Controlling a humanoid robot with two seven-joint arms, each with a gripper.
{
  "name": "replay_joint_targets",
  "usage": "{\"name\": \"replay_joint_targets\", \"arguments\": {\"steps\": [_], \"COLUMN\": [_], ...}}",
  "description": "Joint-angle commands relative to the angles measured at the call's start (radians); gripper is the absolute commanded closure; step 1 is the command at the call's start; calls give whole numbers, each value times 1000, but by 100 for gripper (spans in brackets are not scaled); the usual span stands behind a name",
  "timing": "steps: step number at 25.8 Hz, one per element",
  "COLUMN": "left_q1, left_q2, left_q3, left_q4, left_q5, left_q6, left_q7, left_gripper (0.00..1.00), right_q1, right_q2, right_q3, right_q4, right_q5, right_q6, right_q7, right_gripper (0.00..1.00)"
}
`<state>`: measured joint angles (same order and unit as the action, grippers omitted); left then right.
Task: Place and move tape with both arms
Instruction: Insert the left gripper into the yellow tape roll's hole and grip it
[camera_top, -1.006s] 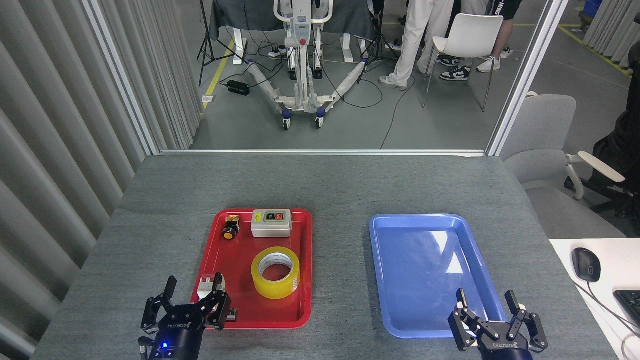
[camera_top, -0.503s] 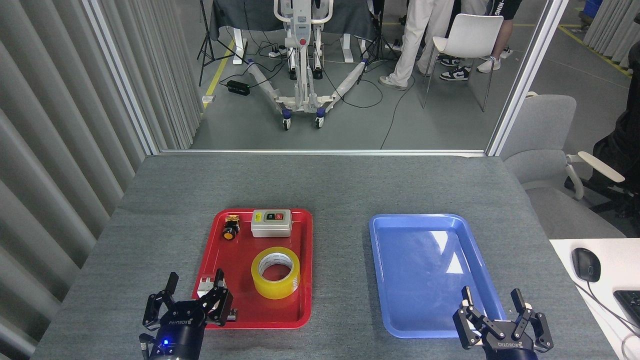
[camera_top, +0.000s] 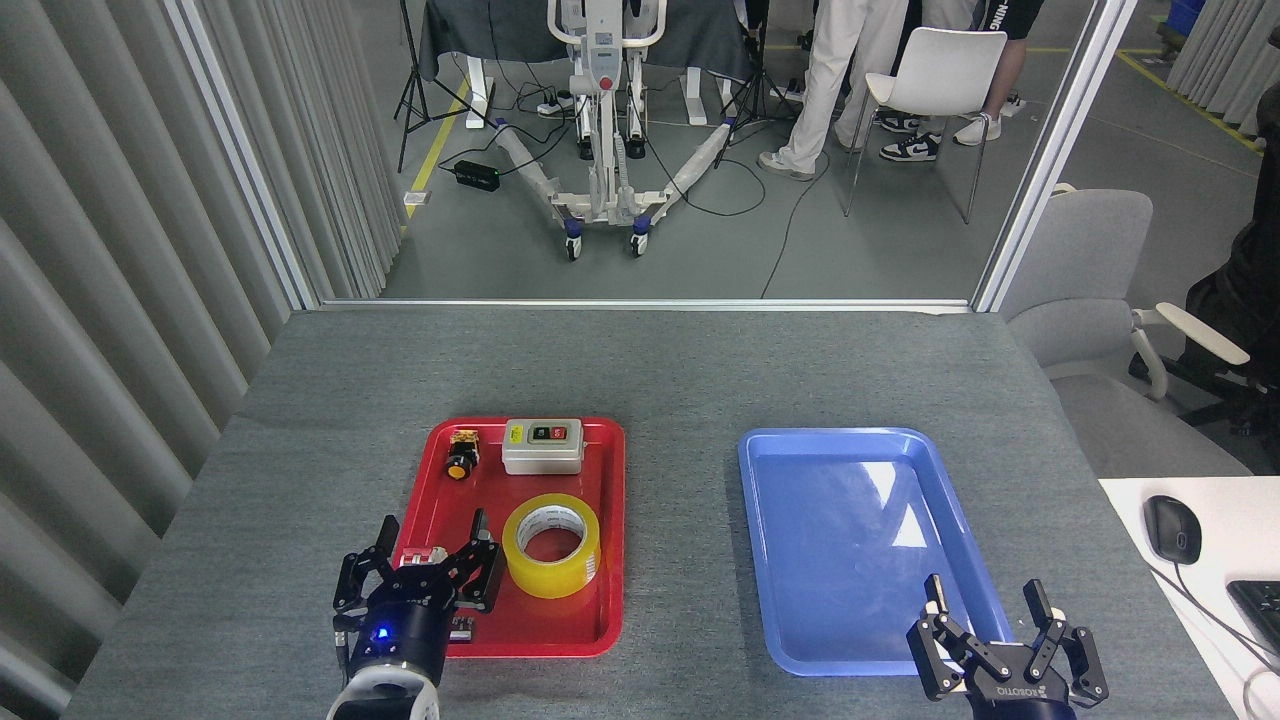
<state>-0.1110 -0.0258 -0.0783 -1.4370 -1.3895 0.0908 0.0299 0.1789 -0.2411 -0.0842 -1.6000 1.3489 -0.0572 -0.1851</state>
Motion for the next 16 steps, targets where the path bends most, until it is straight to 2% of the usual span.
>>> {"name": "replay_joint_targets", "arguments": {"steps": [1, 7, 12, 16], "left_q1": [-93, -206, -343, -449], "left_q2": [1, 6, 6, 10], "left_q3": [-69, -77, -77, -107], "left_q4": [43, 110, 240, 382], "left_q5": [24, 135, 145, 145], "left_q6": [107, 109, 121, 121], "left_q7": [-166, -456, -723, -755], "left_gripper": [0, 0, 0, 0], "right_q1": [1, -1, -1, 1], "right_q2": [-3, -3, -1, 13], "right_q3": [1, 1, 1, 1], "right_q4": [2, 2, 2, 2], "right_q5": [4, 36, 36, 36], "right_q6": [2, 30, 36, 36], "right_q7": [10, 10, 10, 9], "right_gripper": [0, 0, 0, 0]}}
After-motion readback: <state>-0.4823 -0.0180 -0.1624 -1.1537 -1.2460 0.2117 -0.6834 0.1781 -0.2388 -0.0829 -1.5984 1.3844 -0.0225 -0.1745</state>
